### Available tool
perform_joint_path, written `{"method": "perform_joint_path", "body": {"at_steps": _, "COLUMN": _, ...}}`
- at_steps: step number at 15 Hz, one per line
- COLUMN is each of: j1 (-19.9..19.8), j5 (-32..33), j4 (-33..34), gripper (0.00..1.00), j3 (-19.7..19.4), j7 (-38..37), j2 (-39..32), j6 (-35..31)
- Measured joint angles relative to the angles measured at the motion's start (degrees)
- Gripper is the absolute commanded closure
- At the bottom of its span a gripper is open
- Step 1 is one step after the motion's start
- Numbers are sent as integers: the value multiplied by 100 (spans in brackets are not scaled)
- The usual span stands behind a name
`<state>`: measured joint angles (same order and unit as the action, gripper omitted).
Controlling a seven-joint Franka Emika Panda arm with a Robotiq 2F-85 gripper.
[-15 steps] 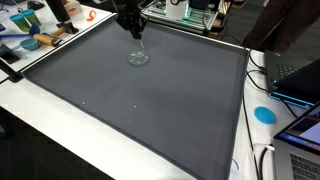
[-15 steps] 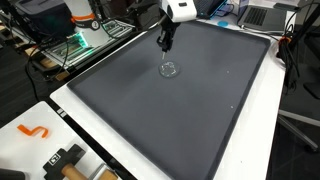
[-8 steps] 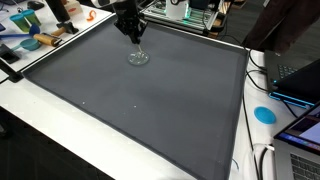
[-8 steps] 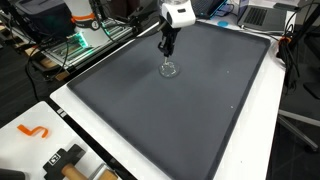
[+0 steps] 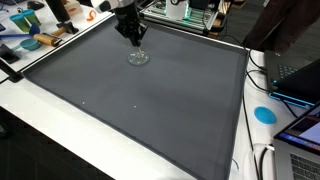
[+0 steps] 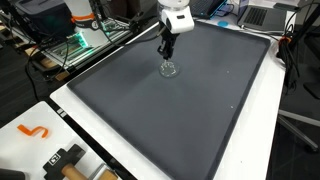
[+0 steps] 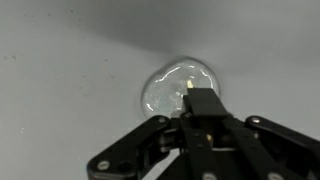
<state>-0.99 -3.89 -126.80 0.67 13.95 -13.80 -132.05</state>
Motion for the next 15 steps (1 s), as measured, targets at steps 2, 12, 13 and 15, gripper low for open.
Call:
{"method": "perform_joint_path", "body": {"at_steps": 2, "j1": 0, "j5": 0, "j4": 0, "gripper": 97, "j3": 0, "j7": 0, "j2": -31, "j6": -8}}
{"method": "perform_joint_path", "body": {"at_steps": 12, "j1": 0, "j5": 0, "j4": 17, "gripper": 97, "j3": 0, "j7": 0, "j2": -60, "j6": -32}}
{"method": "perform_joint_path", "body": {"at_steps": 13, "j1": 0, "j5": 0, "j4": 17, "gripper": 97, "j3": 0, "j7": 0, "j2": -60, "j6": -32}}
{"method": "perform_joint_path", "body": {"at_steps": 15, "j1": 0, "j5": 0, "j4": 17, "gripper": 97, "j3": 0, "j7": 0, "j2": -59, "j6": -32}}
